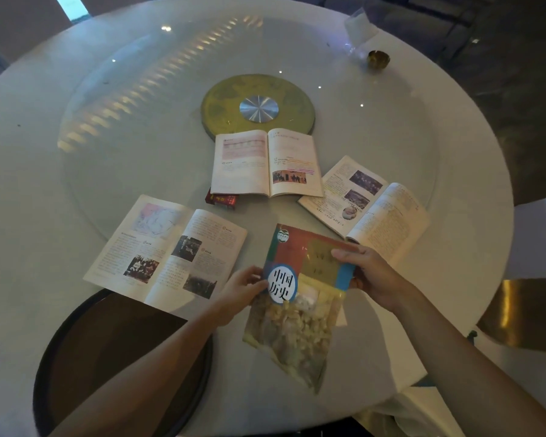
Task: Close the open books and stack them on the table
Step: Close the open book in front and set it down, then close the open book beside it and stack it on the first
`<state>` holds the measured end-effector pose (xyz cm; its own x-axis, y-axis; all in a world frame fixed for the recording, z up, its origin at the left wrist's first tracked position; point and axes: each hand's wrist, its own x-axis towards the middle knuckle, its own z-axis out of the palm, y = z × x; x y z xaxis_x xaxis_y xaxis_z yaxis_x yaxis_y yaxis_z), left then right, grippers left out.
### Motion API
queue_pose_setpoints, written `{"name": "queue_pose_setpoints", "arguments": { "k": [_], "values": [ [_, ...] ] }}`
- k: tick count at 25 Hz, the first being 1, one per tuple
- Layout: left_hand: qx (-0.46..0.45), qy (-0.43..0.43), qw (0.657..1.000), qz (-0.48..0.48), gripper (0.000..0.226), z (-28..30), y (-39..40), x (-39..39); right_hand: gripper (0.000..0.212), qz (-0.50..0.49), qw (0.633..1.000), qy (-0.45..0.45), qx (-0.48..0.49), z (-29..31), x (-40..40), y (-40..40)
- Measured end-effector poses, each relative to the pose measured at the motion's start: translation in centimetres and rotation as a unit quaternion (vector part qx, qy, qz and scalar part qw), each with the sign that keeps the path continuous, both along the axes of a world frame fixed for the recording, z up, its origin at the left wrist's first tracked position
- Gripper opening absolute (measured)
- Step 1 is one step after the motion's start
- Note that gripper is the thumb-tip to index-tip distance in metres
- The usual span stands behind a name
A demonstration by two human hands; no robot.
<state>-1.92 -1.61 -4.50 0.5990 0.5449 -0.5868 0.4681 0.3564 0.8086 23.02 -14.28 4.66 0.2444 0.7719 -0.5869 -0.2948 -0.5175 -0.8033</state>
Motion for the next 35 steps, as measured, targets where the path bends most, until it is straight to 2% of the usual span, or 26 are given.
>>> {"name": "queue_pose_setpoints", "arguments": {
  "k": [3,6,10,13,15,18,20,22,24,26,28,30,31,33,35],
  "values": [
    [-0.038,-0.018,0.993,0.107,0.017,-0.3,-0.1,0.4,0.029,-0.079,0.996,0.029,0.002,-2.3,0.8,0.7],
    [-0.059,-0.015,0.983,0.172,0.019,0.1,0.1,1.5,0.032,-0.049,0.997,0.05,0.014,-4.3,0.8,1.2],
    [-0.067,0.026,0.971,0.229,0.018,-0.9,-0.3,3.5,0.033,-0.034,0.997,-0.004,-0.072,-7.3,1.1,2.1],
    [-0.067,0.063,0.956,0.28,0.015,-2.1,-0.7,5.0,0.027,-0.038,0.994,-0.045,-0.096,-8.4,2.2,3.1],
    [-0.035,0.087,0.948,0.304,0.01,-2.8,-0.9,6.1,0.021,-0.012,0.994,-0.054,-0.099,-8.7,2.6,4.0],
    [0.032,0.153,0.94,0.304,0.013,-3.4,-0.7,7.6,0.02,0.044,0.991,-0.076,-0.101,-9.0,3.2,5.4],
    [0.061,0.203,0.933,0.289,0.016,-4.1,-0.5,8.1,0.022,0.045,0.992,-0.076,-0.087,-9.2,3.7,6.0],
    [0.084,0.237,0.931,0.266,0.021,-4.7,-0.2,7.8,0.029,0.051,0.993,-0.084,-0.069,-9.2,3.8,6.4],
    [0.114,0.283,0.924,0.232,0.031,-4.7,-0.1,8.1,0.04,0.101,0.986,-0.116,-0.068,-9.9,4.6,6.4],
    [0.191,0.348,0.899,0.188,0.046,-4.6,-0.3,8.8,0.054,0.146,0.971,-0.172,-0.078,-10.5,5.8,6.3],
    [0.247,0.319,0.897,0.183,0.046,-3.9,-0.5,11.2,0.054,0.128,0.961,-0.234,-0.079,-10.5,8.4,6.3],
    [0.254,0.233,0.923,0.169,0.029,-3.1,-0.8,14.6,0.039,0.06,0.954,-0.285,-0.066,-10.1,11.6,6.0],
    [0.227,0.194,0.94,0.162,0.025,-2.9,-0.8,16.8,0.034,0.02,0.951,-0.303,-0.064,-9.7,13.5,5.7],
    [0.117,0.134,0.969,0.171,0.029,-3.0,-0.5,21.4,0.028,-0.06,0.943,-0.322,-0.066,-9.4,17.3,4.3],
    [-0.004,0.127,0.974,0.188,0.028,-3.3,-0.4,25.7,0.032,-0.147,0.934,-0.314,-0.09,-9.8,20.4,2.6]
  ]
}}
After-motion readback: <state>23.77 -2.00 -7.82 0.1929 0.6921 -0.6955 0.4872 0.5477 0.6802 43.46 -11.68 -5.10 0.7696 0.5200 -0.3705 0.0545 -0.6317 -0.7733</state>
